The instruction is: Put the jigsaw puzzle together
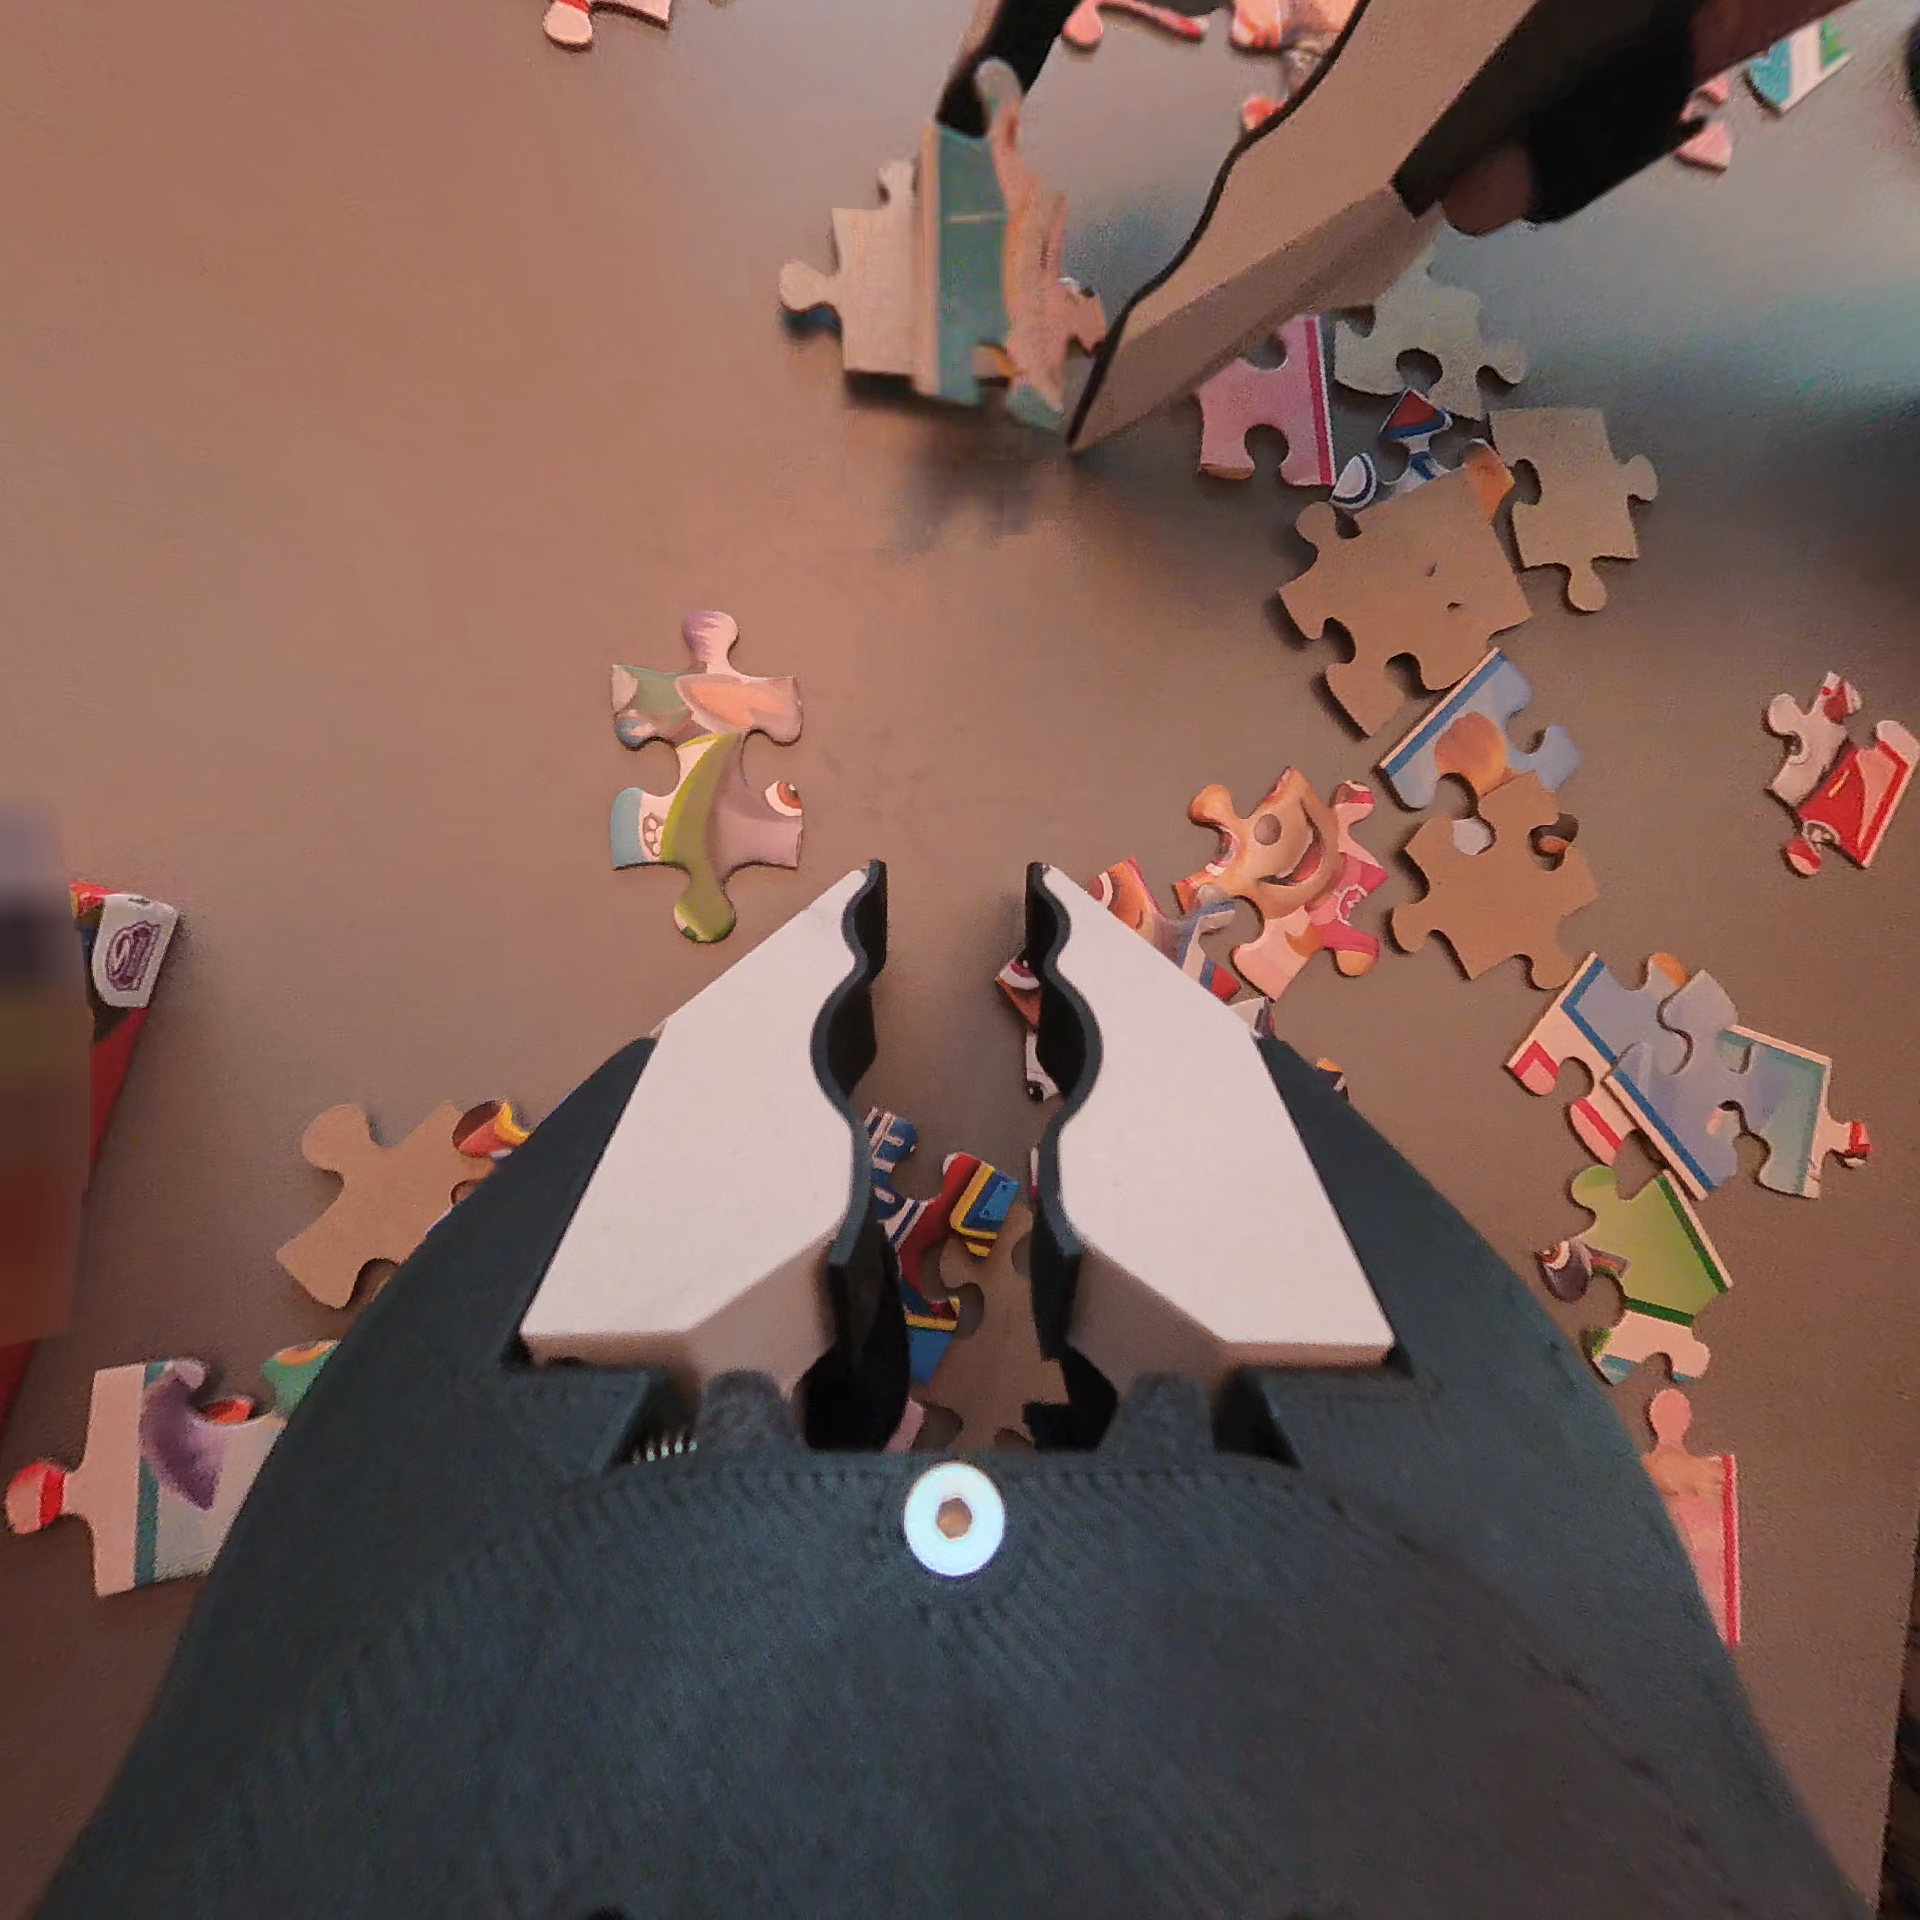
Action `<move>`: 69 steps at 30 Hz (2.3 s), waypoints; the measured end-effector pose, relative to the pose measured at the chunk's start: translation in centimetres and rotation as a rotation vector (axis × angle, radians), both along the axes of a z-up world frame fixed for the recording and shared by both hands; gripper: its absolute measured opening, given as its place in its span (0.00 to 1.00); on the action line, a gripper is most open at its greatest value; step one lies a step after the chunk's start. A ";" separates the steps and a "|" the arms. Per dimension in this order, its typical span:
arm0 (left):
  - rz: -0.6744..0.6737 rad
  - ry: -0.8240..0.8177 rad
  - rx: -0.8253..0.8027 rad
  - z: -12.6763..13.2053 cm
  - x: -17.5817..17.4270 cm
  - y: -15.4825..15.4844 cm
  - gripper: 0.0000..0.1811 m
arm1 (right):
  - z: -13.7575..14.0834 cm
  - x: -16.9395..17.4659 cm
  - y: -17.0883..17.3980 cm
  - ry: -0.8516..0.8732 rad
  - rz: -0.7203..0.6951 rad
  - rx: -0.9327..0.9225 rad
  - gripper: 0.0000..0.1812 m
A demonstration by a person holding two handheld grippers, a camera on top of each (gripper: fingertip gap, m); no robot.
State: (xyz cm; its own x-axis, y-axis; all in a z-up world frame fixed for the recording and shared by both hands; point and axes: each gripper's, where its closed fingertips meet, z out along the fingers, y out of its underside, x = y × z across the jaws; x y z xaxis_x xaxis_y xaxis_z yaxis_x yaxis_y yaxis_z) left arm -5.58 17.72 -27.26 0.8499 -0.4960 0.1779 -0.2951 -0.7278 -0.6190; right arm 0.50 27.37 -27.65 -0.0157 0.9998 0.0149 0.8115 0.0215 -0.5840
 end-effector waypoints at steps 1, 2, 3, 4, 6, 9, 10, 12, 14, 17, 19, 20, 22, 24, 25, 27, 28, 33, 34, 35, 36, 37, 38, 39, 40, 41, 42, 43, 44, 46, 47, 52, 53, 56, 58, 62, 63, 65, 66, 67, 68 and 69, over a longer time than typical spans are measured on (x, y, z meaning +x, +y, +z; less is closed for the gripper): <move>0.001 -0.003 0.002 0.0 0.1 0.1 0.14 | 0.0 0.0 0.2 -0.002 0.007 0.000 0.32; 0.000 -0.003 0.003 0.0 0.1 0.1 0.14 | 0.0 -0.1 0.4 -0.007 0.012 -0.006 0.32; 0.000 -0.001 0.004 0.0 0.1 0.1 0.14 | 0.0 -0.2 0.7 -0.009 0.021 -0.002 0.31; -0.001 0.000 0.005 0.0 0.1 0.2 0.14 | 0.0 -0.3 0.7 -0.006 0.041 0.002 0.29; 0.001 0.000 0.013 0.0 0.2 0.4 0.14 | 0.0 -0.7 0.4 0.006 0.075 -0.005 0.22; -0.006 0.002 0.030 0.2 0.5 0.7 0.14 | 0.0 -1.0 0.1 -0.001 0.098 -0.003 0.18; -0.009 0.004 0.035 0.3 0.7 0.8 0.14 | 0.0 -1.1 -0.2 0.001 0.107 -0.006 0.18; -0.018 0.008 0.045 0.3 1.1 1.0 0.14 | 0.0 -1.2 -0.8 0.010 0.126 -0.020 0.18; -0.023 0.038 0.065 0.2 1.3 1.4 0.17 | 0.1 -1.2 -1.7 0.024 0.143 -0.058 0.18; -0.063 0.162 0.146 0.2 1.6 2.3 0.22 | 0.2 -0.9 -3.4 0.044 0.187 -0.118 0.18; -0.117 0.239 0.168 -0.2 2.4 2.4 0.26 | 0.3 -0.7 -4.7 0.056 0.216 -0.166 0.18; -0.135 0.260 0.190 0.0 2.9 2.6 0.26 | 0.3 -0.7 -5.1 0.062 0.223 -0.179 0.18; -0.159 0.300 0.216 0.0 3.4 2.8 0.24 | 0.4 -0.6 -6.0 0.072 0.245 -0.221 0.18; -0.192 0.347 0.250 0.1 3.6 2.8 0.23 | 0.4 -0.5 -6.4 0.080 0.249 -0.247 0.18; -0.220 0.360 0.260 0.1 3.9 2.7 0.21 | 0.5 -0.4 -6.5 0.081 0.252 -0.269 0.18; -0.244 0.396 0.285 0.2 4.0 2.6 0.20 | 0.6 -0.4 -6.5 0.087 0.252 -0.310 0.18; -0.255 0.410 0.294 0.2 4.1 2.6 0.20 | 0.6 -0.4 -6.5 0.089 0.253 -0.323 0.18; -0.309 0.478 0.375 0.4 4.7 2.8 0.18 | 0.7 -0.5 -6.4 0.090 0.249 -0.365 0.18; -0.315 0.489 0.393 0.4 4.8 2.9 0.18 | 0.7 -0.5 -6.3 0.093 0.245 -0.374 0.18; -0.322 0.496 0.407 0.5 4.9 2.9 0.18 | 0.8 -0.5 -6.2 0.097 0.241 -0.386 0.18; -0.331 0.483 0.431 0.8 5.3 2.9 0.15 | 0.8 -0.4 -6.2 0.100 0.239 -0.400 0.18; -0.336 0.466 0.461 1.4 5.7 3.0 0.12 | 0.9 -0.4 -6.1 0.106 0.237 -0.417 0.19; -0.336 0.471 0.467 1.7 5.7 3.0 0.12 | 1.0 -0.4 -6.2 0.113 0.237 -0.441 0.19; -0.343 0.473 0.463 1.6 5.7 2.9 0.11 | 1.0 -0.4 -6.2 0.116 0.236 -0.459 0.18; -0.351 0.471 0.466 1.6 5.9 2.9 0.10 | 1.0 -0.3 -6.1 0.119 0.235 -0.473 0.18; -0.359 0.471 0.475 1.6 6.0 2.8 0.08 | 1.1 -0.3 -6.1 0.120 0.234 -0.487 0.18; -0.363 0.467 0.478 1.6 6.1 2.8 0.06 | 1.1 -0.3 -6.1 0.118 0.232 -0.502 0.18; -0.365 0.465 0.482 1.7 6.2 2.8 0.06 | 1.2 -0.2 -6.0 0.114 0.230 -0.515 0.19; -0.365 0.466 0.489 1.8 6.2 2.9 0.05 | 1.2 -0.2 -6.0 0.111 0.230 -0.520 0.19; -0.375 0.465 0.500 1.9 6.4 2.8 0.05 | 1.3 0.0 -6.0 0.096 0.232 -0.540 0.19; -0.378 0.464 0.506 1.9 6.5 2.8 0.05 | 1.3 0.1 -6.1 0.089 0.234 -0.552 0.19; -0.436 0.438 0.513 2.3 7.3 1.9 0.03 | 1.7 0.8 -6.9 0.056 0.277 -0.641 0.18; -0.447 0.426 0.512 2.4 7.4 1.6 0.03 | 1.8 0.9 -7.1 0.050 0.291 -0.658 0.18; -0.468 0.352 0.497 2.6 7.7 0.9 0.03 | 1.9 1.1 -7.9 0.030 0.334 -0.679 0.18; -0.460 0.303 0.491 3.0 7.6 0.6 0.02 | 2.7 1.0 -8.3 0.050 0.357 -0.713 0.18; -0.395 0.116 0.448 4.2 7.3 0.5 0.00 | 4.1 0.8 -8.3 0.100 0.370 -0.753 0.19; -0.364 0.046 0.422 4.3 7.1 0.6 0.00 | 4.1 0.8 -8.2 0.105 0.370 -0.742 0.20; -0.306 -0.076 0.353 4.2 6.7 0.8 0.01 | 5.1 0.6 -8.3 0.161 0.381 -0.748 0.22; -0.281 -0.114 0.336 4.2 6.4 0.9 0.01 | 5.3 0.5 -8.2 0.174 0.380 -0.741 0.22; -0.259 -0.156 0.313 4.3 6.3 1.0 0.00 | 5.3 0.5 -8.3 0.180 0.381 -0.727 0.21; -0.240 -0.195 0.291 4.4 6.2 1.1 0.01 | 5.3 0.5 -8.4 0.183 0.383 -0.714 0.20; -0.214 -0.220 0.284 4.5 6.0 1.3 0.00 | 5.0 0.5 -8.5 0.174 0.381 -0.704 0.19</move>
State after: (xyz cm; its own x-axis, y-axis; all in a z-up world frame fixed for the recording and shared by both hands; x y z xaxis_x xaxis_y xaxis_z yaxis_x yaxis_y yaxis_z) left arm 0.45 19.04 -22.73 0.6795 -0.7126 0.1748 -0.2589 -0.4558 -0.8516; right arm 0.95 18.88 -22.60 -0.4115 0.7027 -0.5805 0.7192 -0.1409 -0.6804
